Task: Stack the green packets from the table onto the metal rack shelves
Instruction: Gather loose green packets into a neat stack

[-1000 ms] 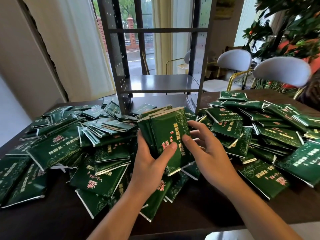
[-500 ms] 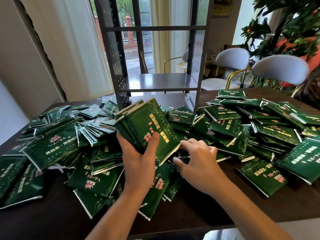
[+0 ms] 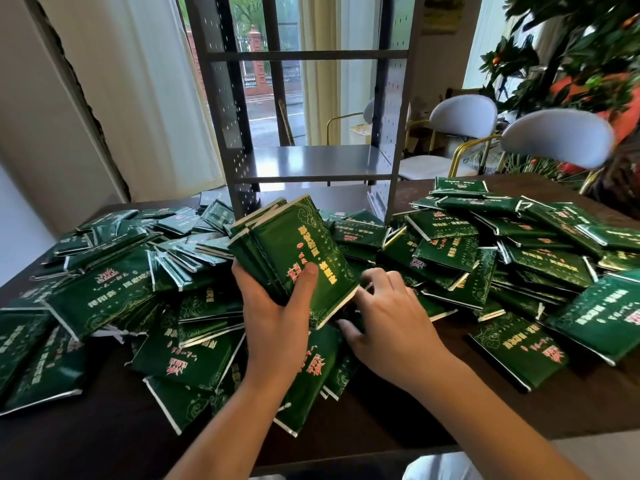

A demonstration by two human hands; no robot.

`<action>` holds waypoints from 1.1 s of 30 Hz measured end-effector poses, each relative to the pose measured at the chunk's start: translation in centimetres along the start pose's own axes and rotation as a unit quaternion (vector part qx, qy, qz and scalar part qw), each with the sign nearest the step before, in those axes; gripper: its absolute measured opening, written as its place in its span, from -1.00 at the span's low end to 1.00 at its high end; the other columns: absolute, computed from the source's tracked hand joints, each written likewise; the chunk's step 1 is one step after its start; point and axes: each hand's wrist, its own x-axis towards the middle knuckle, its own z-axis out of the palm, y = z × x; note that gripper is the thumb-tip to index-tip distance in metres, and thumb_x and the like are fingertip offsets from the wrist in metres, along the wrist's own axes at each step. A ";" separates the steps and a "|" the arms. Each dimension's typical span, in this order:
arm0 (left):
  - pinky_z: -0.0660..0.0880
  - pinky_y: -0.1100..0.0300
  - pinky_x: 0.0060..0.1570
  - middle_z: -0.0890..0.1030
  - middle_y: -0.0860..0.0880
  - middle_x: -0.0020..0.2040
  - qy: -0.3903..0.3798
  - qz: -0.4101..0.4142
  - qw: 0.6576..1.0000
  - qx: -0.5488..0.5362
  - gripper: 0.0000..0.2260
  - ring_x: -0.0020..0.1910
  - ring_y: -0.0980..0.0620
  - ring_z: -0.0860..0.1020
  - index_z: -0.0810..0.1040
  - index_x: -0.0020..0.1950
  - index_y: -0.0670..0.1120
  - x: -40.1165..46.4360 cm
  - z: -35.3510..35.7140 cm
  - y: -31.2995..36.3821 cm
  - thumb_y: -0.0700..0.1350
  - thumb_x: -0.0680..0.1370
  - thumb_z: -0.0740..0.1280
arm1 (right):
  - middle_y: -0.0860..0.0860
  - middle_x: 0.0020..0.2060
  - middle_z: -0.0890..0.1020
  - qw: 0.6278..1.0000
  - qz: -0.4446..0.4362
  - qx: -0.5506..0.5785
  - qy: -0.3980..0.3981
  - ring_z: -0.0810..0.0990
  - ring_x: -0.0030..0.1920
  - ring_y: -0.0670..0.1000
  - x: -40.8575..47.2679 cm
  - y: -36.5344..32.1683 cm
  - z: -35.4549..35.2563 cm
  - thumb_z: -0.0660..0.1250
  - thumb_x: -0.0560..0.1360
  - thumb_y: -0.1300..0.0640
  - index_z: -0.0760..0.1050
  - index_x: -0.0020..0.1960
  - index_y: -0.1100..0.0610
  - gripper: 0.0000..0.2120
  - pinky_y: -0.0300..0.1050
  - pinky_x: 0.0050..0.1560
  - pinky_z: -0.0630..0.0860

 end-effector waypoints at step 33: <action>0.45 0.33 0.01 0.64 0.35 0.03 -0.062 -0.036 0.997 0.025 -0.55 0.02 0.36 0.60 0.37 0.35 0.17 0.9 -0.3 -1.2 -0.07 0.53 0.44 | -0.05 -0.13 0.70 0.802 -0.010 0.553 0.225 0.66 -0.02 0.05 -0.3 0.2 -1.8 0.26 0.43 0.59 0.53 -0.07 0.08 -0.59 0.07 -0.08 0.60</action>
